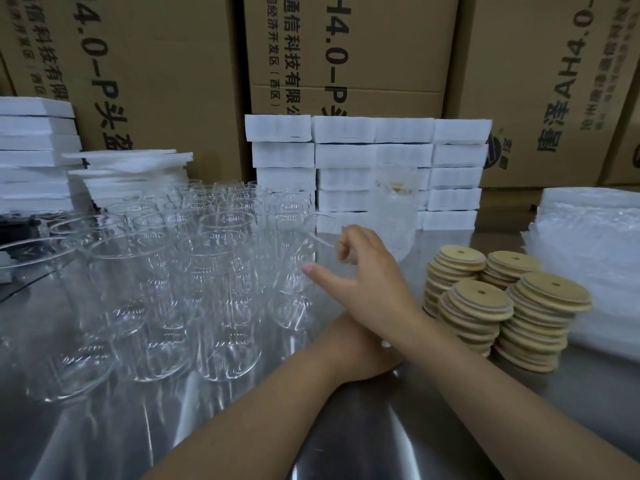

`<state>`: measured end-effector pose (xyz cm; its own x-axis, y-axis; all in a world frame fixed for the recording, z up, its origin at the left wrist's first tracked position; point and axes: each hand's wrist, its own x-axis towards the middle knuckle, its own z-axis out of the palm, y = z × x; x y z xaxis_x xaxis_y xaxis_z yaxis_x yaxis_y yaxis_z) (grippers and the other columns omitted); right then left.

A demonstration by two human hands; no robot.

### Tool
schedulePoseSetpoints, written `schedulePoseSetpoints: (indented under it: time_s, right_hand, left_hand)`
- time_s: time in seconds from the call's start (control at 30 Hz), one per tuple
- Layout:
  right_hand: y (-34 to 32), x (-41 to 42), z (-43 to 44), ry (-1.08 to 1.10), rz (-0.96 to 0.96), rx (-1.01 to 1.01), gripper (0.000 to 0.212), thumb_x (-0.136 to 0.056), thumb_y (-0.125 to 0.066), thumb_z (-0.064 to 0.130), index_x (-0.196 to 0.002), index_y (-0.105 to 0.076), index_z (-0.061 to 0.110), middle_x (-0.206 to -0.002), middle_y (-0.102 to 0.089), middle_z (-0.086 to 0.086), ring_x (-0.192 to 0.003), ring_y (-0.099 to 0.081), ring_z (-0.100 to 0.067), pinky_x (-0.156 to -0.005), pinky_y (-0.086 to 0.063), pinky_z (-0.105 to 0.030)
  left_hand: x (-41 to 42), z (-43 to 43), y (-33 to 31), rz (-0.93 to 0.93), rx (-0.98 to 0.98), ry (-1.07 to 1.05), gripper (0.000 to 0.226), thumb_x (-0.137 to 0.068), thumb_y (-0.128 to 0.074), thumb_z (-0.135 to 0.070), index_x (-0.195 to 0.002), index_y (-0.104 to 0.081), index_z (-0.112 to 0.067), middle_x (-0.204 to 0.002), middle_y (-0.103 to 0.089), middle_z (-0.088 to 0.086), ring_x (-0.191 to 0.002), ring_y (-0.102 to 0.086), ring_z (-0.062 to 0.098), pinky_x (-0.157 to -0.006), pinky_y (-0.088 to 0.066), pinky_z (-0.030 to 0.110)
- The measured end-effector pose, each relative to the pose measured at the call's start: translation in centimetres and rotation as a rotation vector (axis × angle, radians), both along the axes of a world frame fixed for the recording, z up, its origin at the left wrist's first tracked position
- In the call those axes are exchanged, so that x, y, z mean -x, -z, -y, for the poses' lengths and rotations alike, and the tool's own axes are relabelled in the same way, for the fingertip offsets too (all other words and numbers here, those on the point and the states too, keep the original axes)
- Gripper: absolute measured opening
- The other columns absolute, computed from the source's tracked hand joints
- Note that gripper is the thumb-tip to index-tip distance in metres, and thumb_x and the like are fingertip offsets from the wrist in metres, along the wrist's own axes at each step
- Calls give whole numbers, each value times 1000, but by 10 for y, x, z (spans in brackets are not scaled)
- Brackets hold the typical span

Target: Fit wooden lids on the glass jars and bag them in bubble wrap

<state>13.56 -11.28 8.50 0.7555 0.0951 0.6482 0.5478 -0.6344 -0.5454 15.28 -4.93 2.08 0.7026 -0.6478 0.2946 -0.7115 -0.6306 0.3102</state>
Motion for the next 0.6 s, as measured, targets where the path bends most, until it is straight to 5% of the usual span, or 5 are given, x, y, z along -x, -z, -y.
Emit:
schedulePoseSetpoints:
  time_s: [0.17,0.3,0.4,0.5,0.6]
  right_hand:
    - [5,0,29,83,65,-167,40,-70,-73,43,-71,-37,28,-108,-47,2,-98,-42,15,-81,-32,-2]
    - [5,0,37,166,178,-229,41,-70,-77,38,-74,-39,24,-114,-35,4,-100,-28,32,-79,-40,-18]
    - [5,-1,40,197,257,-284,42,-70,-79,35,-78,-42,16,-115,-32,3,-109,-31,20,-79,-36,-8]
    - [7,-3,42,218,302,-329,44,-70,-82,31,-81,-45,10,-117,-32,1,-119,-39,-9,-88,-39,-13]
    - [12,-2,36,202,303,-318,46,-67,-83,29,-84,-46,9,-117,-35,-2,-117,-42,-13,-91,-45,-28]
  left_hand:
    - [11,0,-11,-110,428,66,26,-83,-62,-10,-108,-61,-18,-93,-59,-18,-85,-57,-3,-67,-37,1]
    - [4,-2,-10,-322,478,-36,29,-89,-63,-10,-70,-61,-32,-61,-62,-21,-55,-55,-7,-55,-40,9]
    - [-2,-5,-14,-499,686,-219,13,-92,-59,-13,-99,-67,-5,-65,-61,1,-47,-54,7,-54,-46,23]
    - [-10,-10,-15,-726,1007,-385,60,-88,-63,-7,-143,-40,-5,-66,-62,6,-49,-56,18,-55,-50,31]
    - [-15,-13,-13,-740,1089,-369,87,-79,-73,-8,-150,-23,-19,-90,-68,9,-65,-66,20,-57,-56,32]
